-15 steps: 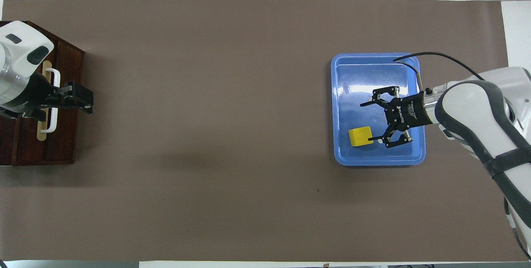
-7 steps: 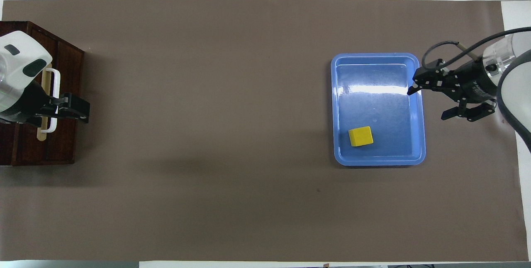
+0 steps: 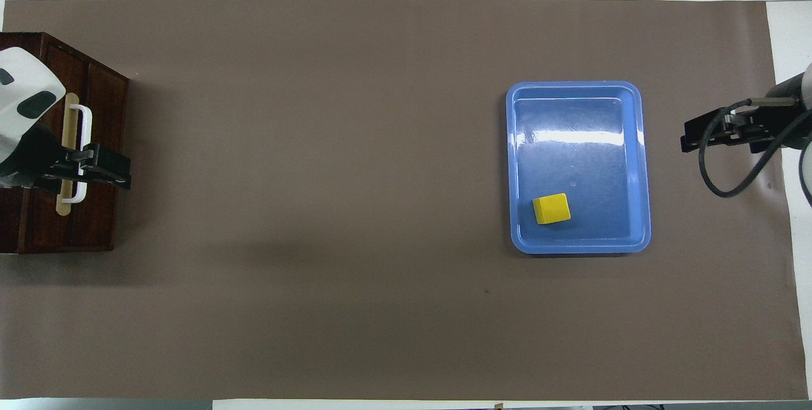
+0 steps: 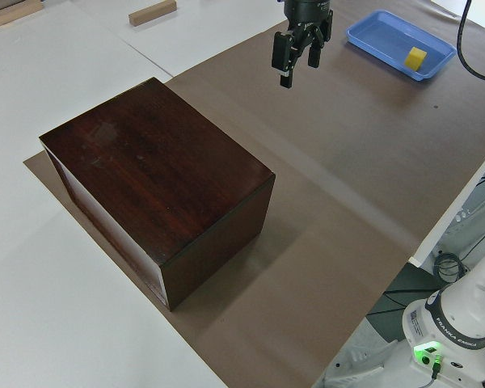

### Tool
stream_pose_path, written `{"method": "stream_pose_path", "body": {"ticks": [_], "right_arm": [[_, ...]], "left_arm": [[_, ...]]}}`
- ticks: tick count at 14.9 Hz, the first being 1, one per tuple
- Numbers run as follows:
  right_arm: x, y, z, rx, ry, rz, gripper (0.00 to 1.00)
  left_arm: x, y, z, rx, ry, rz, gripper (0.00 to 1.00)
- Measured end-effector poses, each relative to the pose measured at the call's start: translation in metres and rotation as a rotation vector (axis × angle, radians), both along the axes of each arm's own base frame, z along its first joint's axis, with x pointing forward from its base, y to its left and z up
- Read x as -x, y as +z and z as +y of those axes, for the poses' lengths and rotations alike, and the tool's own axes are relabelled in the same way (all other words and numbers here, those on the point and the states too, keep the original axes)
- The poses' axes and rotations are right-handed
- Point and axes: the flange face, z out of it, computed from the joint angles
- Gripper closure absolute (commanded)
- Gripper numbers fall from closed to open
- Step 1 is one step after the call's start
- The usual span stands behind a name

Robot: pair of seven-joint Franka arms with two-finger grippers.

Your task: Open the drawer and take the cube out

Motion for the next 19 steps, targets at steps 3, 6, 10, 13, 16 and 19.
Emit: {"method": "stream_pose_path", "body": {"ticks": [3, 6, 10, 13, 16, 19], "right_arm": [[0.008, -0.005, 0.0, -0.004, 0.016, 0.068, 0.0], [0.017, -0.015, -0.002, -0.006, 0.011, 0.121, 0.0], [0.022, -0.012, -0.004, -0.003, 0.007, 0.101, 0.0], [0.018, -0.008, -0.007, 0.034, 0.009, 0.066, 0.0], [0.017, -0.007, -0.008, 0.046, 0.011, 0.053, 0.0], [0.017, -0.007, -0.007, 0.047, 0.013, 0.053, 0.0]], "left_arm": [[0.0, 0.004, 0.004, 0.009, -0.044, -0.004, 0.0], [0.001, 0.015, 0.005, 0.011, -0.058, -0.021, 0.0], [0.002, 0.016, 0.004, 0.012, -0.063, -0.024, 0.0], [0.002, 0.016, 0.004, 0.012, -0.065, -0.023, 0.0], [0.003, 0.015, 0.004, 0.012, -0.065, -0.021, 0.0], [0.003, 0.015, 0.004, 0.012, -0.065, -0.021, 0.0]]}}
